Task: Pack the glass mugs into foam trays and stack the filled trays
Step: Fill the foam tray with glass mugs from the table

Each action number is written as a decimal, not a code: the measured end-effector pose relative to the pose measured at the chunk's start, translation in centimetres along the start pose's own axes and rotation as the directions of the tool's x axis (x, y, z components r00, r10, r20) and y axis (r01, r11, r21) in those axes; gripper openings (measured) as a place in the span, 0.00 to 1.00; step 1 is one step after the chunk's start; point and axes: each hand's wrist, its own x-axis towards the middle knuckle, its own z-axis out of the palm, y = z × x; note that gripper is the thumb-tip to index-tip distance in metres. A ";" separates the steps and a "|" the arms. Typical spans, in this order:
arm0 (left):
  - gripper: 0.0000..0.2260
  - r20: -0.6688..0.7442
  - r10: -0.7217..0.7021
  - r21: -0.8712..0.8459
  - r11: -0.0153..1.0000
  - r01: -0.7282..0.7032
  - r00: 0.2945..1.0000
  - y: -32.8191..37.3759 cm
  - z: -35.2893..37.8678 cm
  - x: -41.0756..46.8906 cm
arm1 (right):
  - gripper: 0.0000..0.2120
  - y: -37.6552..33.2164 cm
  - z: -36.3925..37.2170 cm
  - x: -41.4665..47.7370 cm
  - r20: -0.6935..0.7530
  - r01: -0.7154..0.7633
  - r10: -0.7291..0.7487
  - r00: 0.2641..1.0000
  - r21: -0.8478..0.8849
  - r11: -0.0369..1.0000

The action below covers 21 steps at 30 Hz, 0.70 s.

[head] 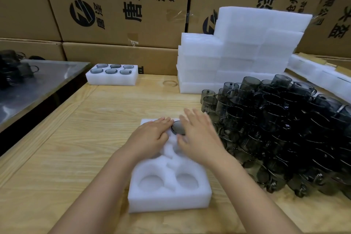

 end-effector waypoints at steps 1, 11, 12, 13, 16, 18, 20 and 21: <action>0.24 -0.001 0.001 0.003 1.000 -0.001 1.000 0.0 0.0 -0.1 | 0.22 0.6 -0.8 -0.5 -0.152 -0.054 0.043 0.987 -0.068 0.996; 0.18 -0.315 -0.243 -0.576 0.817 0.019 0.917 -0.8 0.6 -0.8 | 0.07 6.0 -4.3 0.1 -0.128 -0.490 0.481 0.867 -0.392 0.779; 0.19 -0.373 -0.320 -0.663 0.748 -0.009 0.871 -0.8 0.6 -0.9 | 0.07 6.1 -4.1 0.2 -0.125 -0.486 0.478 0.870 -0.388 0.783; 0.20 -0.410 -0.391 -0.731 0.682 -0.039 0.824 -0.9 0.6 -1.1 | 0.08 6.2 -3.9 0.2 -0.125 -0.486 0.476 0.870 -0.379 0.788; 0.19 -0.384 -0.497 -0.853 0.514 -0.093 0.778 -1.8 1.4 -1.6 | 0.08 6.5 -3.4 0.3 -0.141 -0.488 0.471 0.871 -0.368 0.792; 0.18 -0.255 -0.536 -0.941 0.328 -0.080 0.805 -2.6 1.9 -1.7 | 0.08 6.5 -3.4 0.3 -0.157 -0.479 0.454 0.877 -0.365 0.798; 0.18 -0.158 -0.536 -0.980 0.185 -0.067 0.829 -3.0 2.0 -1.6 | 0.07 6.2 -3.5 0.2 -0.180 -0.464 0.428 0.886 -0.347 0.815; 0.18 -0.141 -0.527 -0.984 0.172 -0.057 0.838 -3.1 2.0 -1.5 | 0.06 5.8 -3.7 0.2 -0.196 -0.457 0.414 0.889 -0.319 0.830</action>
